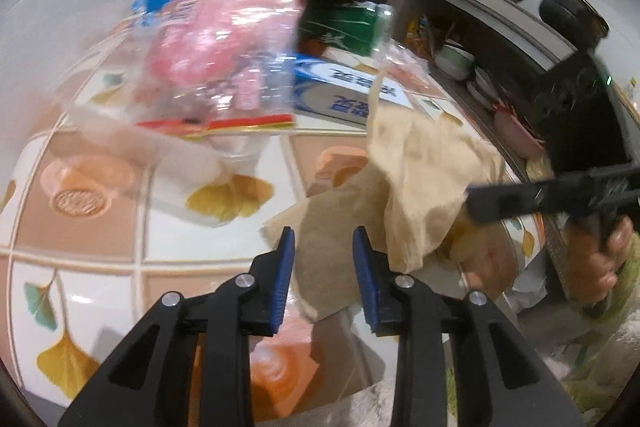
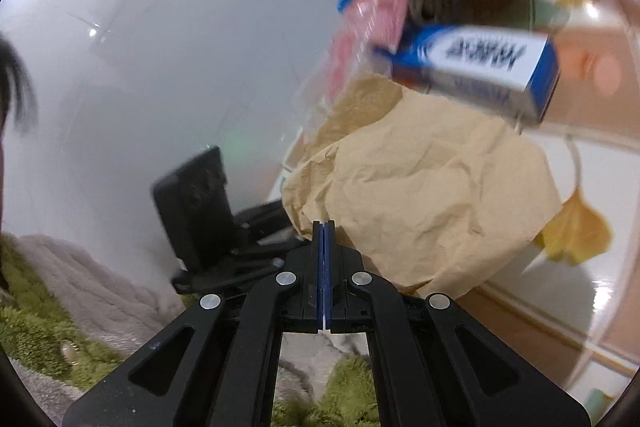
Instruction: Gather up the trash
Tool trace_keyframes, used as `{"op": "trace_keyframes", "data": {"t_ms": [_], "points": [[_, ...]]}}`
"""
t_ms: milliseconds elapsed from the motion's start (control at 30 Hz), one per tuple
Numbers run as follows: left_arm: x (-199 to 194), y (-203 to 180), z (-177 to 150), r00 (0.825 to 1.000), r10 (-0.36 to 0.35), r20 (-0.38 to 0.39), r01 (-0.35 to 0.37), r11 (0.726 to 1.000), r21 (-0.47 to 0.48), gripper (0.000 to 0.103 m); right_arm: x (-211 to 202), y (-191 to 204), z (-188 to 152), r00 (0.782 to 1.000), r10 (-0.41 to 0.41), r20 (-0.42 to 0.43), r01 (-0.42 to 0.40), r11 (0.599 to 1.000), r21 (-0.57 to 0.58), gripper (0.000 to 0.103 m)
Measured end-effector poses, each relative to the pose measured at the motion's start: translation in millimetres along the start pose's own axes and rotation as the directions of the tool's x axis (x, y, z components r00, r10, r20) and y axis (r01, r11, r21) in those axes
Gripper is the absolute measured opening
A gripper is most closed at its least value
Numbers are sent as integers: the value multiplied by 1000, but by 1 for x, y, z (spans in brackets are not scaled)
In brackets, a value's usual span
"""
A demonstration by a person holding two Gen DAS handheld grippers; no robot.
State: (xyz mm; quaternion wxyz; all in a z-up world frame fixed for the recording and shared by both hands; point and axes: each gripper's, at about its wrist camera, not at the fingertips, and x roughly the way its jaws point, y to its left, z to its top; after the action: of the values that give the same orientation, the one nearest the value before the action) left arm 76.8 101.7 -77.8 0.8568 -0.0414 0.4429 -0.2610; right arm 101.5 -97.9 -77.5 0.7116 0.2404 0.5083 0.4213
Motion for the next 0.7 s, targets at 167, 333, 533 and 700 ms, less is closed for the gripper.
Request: {"op": "trace_keyframes", "data": {"t_ms": [167, 333, 533, 700], "points": [[-17, 19, -3, 999, 30, 17, -29, 998, -57, 29, 26, -4, -1, 995, -61, -78, 60, 998, -9, 0], [-35, 29, 6, 998, -28, 63, 36, 993, -116, 34, 45, -7, -3, 987, -113, -118, 111, 994, -24, 0], [-49, 15, 21, 968, -218, 121, 230, 968, -104, 36, 55, -5, 0, 983, -147, -113, 142, 989, -48, 0], [-15, 4, 27, 968, -248, 24, 249, 964, -98, 35, 60, -1, -5, 980, -174, -98, 166, 982, -89, 0]]}}
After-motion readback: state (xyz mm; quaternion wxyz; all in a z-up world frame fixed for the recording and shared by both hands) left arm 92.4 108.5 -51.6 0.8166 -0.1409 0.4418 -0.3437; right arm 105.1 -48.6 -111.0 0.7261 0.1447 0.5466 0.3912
